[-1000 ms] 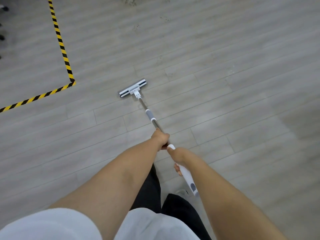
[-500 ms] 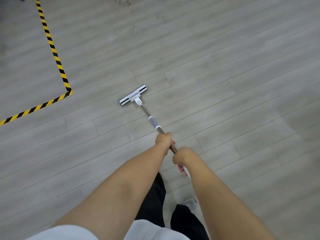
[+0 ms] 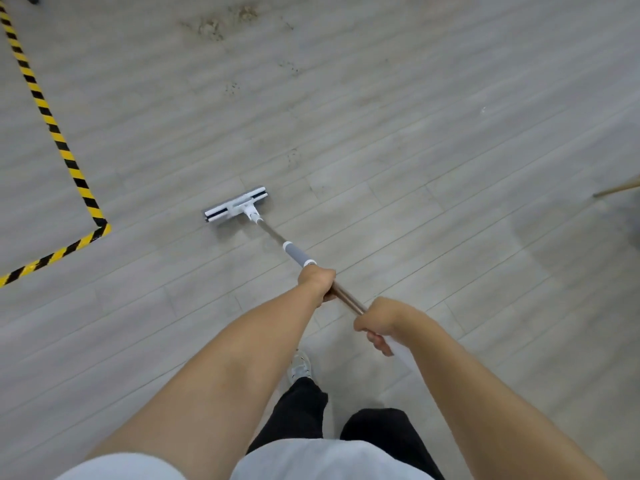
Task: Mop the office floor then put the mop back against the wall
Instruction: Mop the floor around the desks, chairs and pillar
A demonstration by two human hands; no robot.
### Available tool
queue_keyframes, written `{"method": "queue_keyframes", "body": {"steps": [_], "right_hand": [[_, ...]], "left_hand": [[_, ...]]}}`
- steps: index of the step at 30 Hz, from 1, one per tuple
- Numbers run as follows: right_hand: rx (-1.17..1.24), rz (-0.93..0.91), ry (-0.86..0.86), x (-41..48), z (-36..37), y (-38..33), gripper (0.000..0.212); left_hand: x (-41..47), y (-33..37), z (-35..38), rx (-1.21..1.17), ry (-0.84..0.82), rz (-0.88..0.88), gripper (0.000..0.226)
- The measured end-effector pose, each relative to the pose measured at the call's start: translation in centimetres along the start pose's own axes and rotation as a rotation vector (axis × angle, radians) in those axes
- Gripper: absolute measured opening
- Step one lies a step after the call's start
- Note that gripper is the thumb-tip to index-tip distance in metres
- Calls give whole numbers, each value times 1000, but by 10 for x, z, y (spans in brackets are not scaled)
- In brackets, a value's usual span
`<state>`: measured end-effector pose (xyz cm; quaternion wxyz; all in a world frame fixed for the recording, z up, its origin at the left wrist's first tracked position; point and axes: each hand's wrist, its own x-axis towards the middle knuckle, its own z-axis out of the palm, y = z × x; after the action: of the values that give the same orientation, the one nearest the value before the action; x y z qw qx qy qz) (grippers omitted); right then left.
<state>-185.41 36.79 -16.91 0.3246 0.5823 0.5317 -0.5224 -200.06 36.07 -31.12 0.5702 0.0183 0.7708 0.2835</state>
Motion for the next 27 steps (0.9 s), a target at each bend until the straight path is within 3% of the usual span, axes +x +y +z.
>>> {"method": "queue_keyframes", "body": {"steps": [9, 15, 27], "right_hand": [[-67, -138, 43, 14, -82, -123, 22], [79, -97, 14, 49, -173, -197, 10], [-193, -176, -52, 103, -337, -359, 16]], "left_hand": [[44, 142, -49, -9, 55, 100, 27], [87, 254, -62, -63, 105, 84, 17], [167, 443, -98, -158, 159, -18, 11]]}}
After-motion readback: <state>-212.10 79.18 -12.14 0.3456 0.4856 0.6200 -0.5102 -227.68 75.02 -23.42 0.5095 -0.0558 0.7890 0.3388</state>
